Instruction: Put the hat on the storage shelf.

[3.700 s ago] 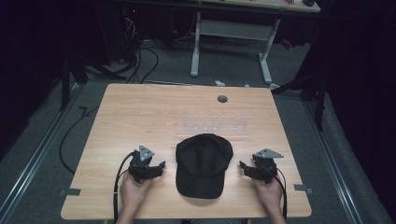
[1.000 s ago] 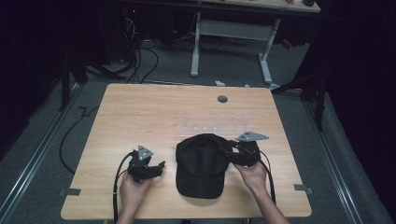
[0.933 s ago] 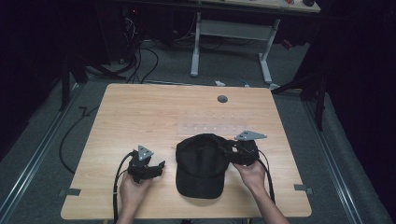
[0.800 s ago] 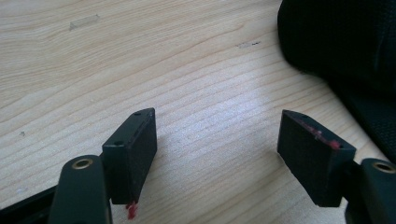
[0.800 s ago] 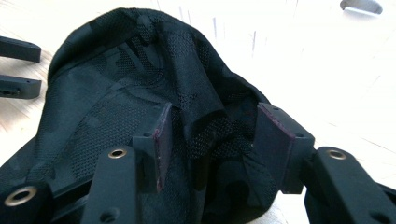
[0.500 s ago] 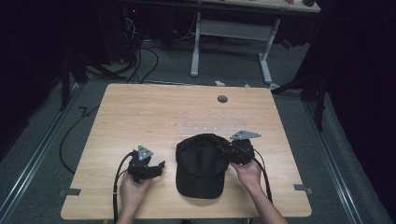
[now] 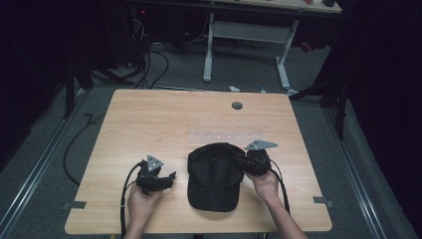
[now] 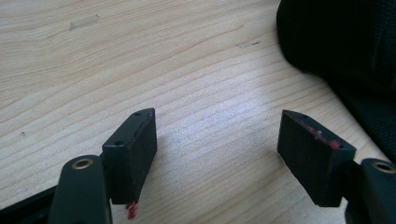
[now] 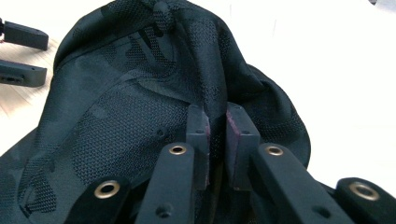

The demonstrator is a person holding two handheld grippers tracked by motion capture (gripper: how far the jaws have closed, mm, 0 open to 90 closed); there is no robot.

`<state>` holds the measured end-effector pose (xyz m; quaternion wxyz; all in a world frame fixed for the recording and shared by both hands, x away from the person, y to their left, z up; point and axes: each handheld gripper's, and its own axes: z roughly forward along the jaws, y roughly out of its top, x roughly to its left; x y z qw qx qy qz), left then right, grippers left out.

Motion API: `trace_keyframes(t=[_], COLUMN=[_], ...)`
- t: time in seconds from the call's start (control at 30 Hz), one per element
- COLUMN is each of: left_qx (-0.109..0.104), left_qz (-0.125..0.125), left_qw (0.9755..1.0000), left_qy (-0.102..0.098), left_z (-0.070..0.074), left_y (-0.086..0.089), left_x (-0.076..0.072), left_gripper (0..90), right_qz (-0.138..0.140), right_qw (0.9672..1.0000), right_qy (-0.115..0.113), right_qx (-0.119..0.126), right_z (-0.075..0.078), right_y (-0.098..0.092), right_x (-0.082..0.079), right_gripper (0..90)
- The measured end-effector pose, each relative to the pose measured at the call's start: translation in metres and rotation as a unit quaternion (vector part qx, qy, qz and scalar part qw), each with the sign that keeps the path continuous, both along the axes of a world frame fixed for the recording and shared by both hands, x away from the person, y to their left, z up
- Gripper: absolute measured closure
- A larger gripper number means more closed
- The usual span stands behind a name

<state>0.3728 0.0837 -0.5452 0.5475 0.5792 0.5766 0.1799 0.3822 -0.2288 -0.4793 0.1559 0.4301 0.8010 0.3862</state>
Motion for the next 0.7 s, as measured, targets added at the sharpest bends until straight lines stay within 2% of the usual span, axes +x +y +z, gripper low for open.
trace_keyframes(t=[0.1,0.43,0.7], left_qx=[0.000,0.000,0.001], left_qz=[0.000,0.000,0.000], left_qw=[1.0000,1.0000,1.0000], left_qy=[0.000,0.000,0.000], left_z=[0.0000,0.0000,0.0000], left_y=[-0.0001,0.0000,-0.0001], left_x=[0.0000,0.0000,0.0000], left_gripper=[28.8,28.8,28.8], right_qz=[0.003,0.011,0.018], right_qw=[1.0000,0.9997,0.9994], right_qy=[0.004,-0.003,-0.018], right_qx=[0.004,0.019,0.026], right_z=[0.0001,0.0004,0.0076], right_y=[-0.0014,-0.0050,-0.0091], right_x=[-0.0002,-0.0029,-0.0083], right_gripper=[83.3,85.2,85.4])
